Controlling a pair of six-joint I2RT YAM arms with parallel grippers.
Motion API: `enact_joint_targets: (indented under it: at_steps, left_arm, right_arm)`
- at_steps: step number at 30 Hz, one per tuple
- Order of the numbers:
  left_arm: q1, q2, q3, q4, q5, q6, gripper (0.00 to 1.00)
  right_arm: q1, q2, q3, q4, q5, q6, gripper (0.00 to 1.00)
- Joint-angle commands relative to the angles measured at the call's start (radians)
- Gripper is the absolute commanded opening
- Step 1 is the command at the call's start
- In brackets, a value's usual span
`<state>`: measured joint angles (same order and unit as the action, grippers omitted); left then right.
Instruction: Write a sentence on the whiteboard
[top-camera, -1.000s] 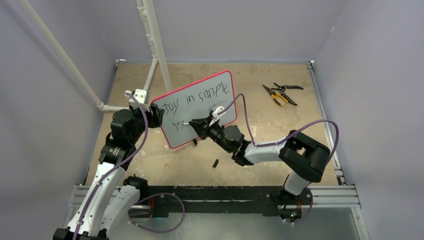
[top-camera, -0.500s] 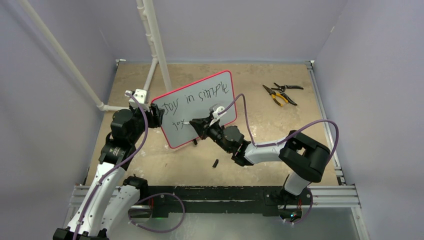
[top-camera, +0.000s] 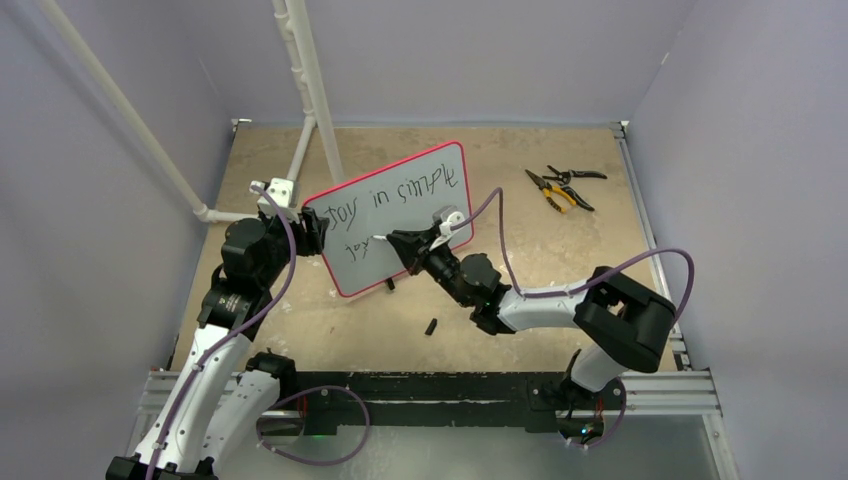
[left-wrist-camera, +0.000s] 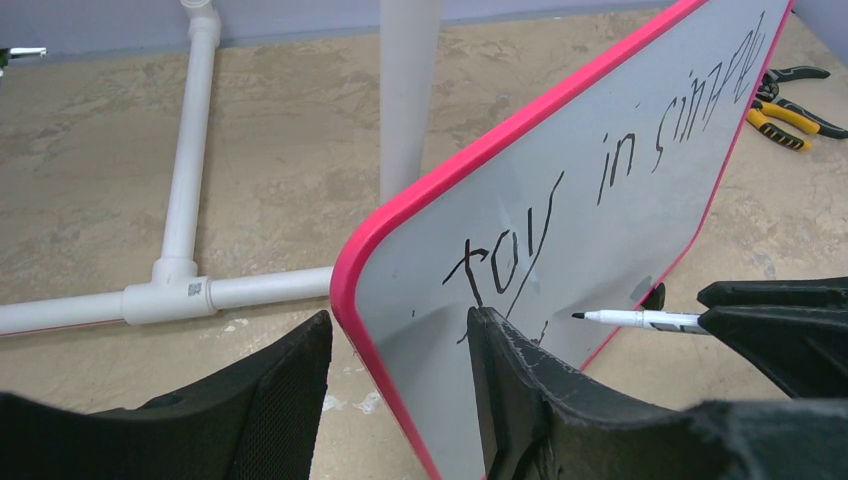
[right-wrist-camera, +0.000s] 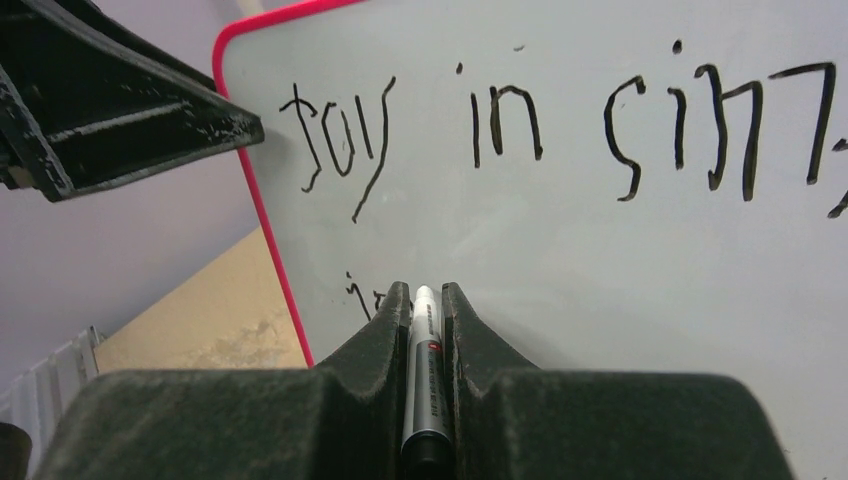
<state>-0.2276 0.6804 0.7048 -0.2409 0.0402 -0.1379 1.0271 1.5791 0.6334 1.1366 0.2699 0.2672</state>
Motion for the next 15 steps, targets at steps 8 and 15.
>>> enact_joint_targets:
  at_steps: [8, 15]
  left_arm:
    - [0.001, -0.012, -0.004, 0.038, 0.007, 0.006, 0.52]
    - [0.0, -0.012, -0.004, 0.039, 0.007, 0.006, 0.52]
  right_arm:
    - [-0.005, -0.011, 0.003, 0.031, 0.047, -0.006, 0.0]
    - [-0.019, 0.01, 0.015, 0.031, 0.038, 0.007, 0.0]
